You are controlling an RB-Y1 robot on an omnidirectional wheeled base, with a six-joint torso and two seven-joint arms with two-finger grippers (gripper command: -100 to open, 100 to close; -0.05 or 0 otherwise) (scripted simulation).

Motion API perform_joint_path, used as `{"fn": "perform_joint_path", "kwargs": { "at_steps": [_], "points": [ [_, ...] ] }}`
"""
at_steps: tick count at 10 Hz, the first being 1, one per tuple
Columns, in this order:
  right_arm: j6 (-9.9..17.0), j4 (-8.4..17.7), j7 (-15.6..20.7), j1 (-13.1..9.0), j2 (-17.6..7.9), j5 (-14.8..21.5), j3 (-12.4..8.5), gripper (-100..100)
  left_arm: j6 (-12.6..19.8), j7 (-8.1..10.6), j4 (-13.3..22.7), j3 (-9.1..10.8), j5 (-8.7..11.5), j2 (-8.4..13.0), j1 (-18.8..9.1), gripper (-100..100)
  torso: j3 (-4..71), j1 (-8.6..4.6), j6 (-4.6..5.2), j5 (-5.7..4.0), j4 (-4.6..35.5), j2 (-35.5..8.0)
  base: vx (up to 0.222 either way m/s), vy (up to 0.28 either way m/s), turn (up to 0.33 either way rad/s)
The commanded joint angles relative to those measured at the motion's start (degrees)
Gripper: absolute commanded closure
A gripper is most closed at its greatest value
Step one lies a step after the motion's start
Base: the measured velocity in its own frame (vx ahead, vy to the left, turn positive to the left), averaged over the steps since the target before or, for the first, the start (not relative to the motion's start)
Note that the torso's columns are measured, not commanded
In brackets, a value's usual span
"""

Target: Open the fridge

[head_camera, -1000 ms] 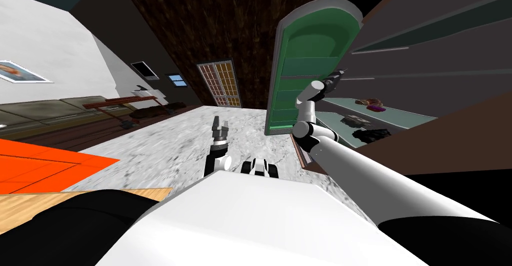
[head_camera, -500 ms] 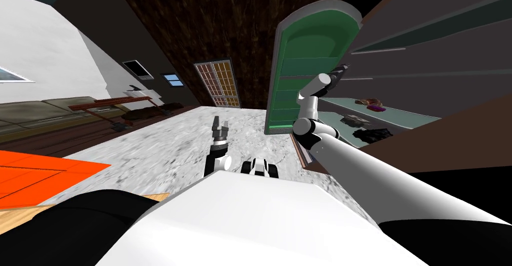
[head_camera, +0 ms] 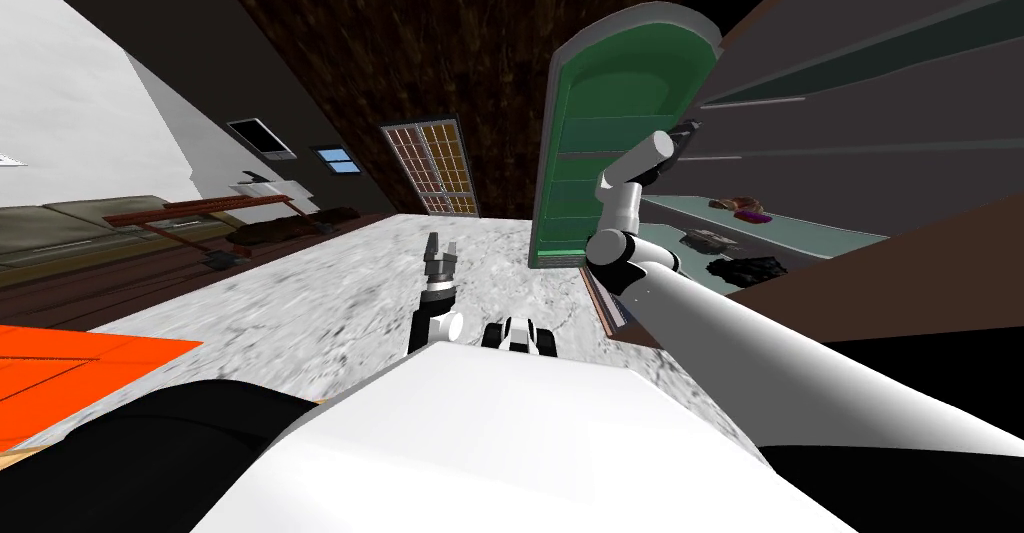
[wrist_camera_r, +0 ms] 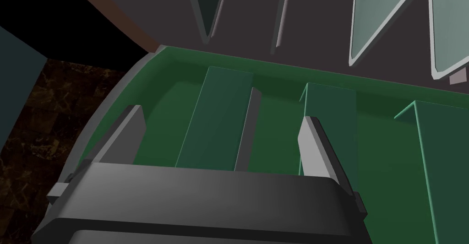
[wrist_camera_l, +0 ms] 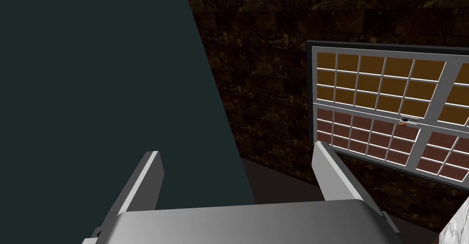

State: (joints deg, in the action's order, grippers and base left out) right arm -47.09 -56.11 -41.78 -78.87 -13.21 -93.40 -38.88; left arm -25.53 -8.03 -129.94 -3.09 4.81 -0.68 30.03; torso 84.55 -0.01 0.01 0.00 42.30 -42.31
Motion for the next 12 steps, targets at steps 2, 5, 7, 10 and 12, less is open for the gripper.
{"fn": "perform_joint_path", "kwargs": {
  "at_steps": [2,5,7,10,12],
  "points": [
    [0.4,-1.2,5.3,-2.7,1.0,-4.8,-1.9,-100,0.0,0.00,0.0,0.00,0.0,0.0,0.0,0,0.0,0.05,0.00,0.01,0.0,0.0,0.045,0.056,-0.070],
    [0.6,-1.8,9.4,-4.7,2.1,-8.4,-3.4,-100,0.0,0.00,0.0,0.00,0.0,0.0,0.0,0,0.0,0.00,-0.01,0.00,0.0,0.0,0.045,0.053,-0.058],
    [0.8,-2.1,11.7,-5.6,2.8,-10.0,-4.1,-100,0.0,0.00,0.0,0.00,0.0,0.0,0.0,0,0.0,-0.02,-0.02,-0.01,0.0,0.0,0.032,0.044,-0.035],
    [1.2,-2.7,16.0,-7.8,5.8,-13.9,-5.8,-100,0.0,0.00,0.0,0.00,0.0,0.0,0.0,0,0.0,0.07,-0.02,0.02,0.0,0.1,0.046,0.052,-0.064],
    [1.4,-3.0,18.0,-8.7,8.8,-15.8,-6.6,-100,0.0,0.00,0.0,0.00,0.0,0.0,0.0,0,0.0,0.02,-0.01,0.00,0.0,0.0,0.040,0.052,-0.053]
  ]
}}
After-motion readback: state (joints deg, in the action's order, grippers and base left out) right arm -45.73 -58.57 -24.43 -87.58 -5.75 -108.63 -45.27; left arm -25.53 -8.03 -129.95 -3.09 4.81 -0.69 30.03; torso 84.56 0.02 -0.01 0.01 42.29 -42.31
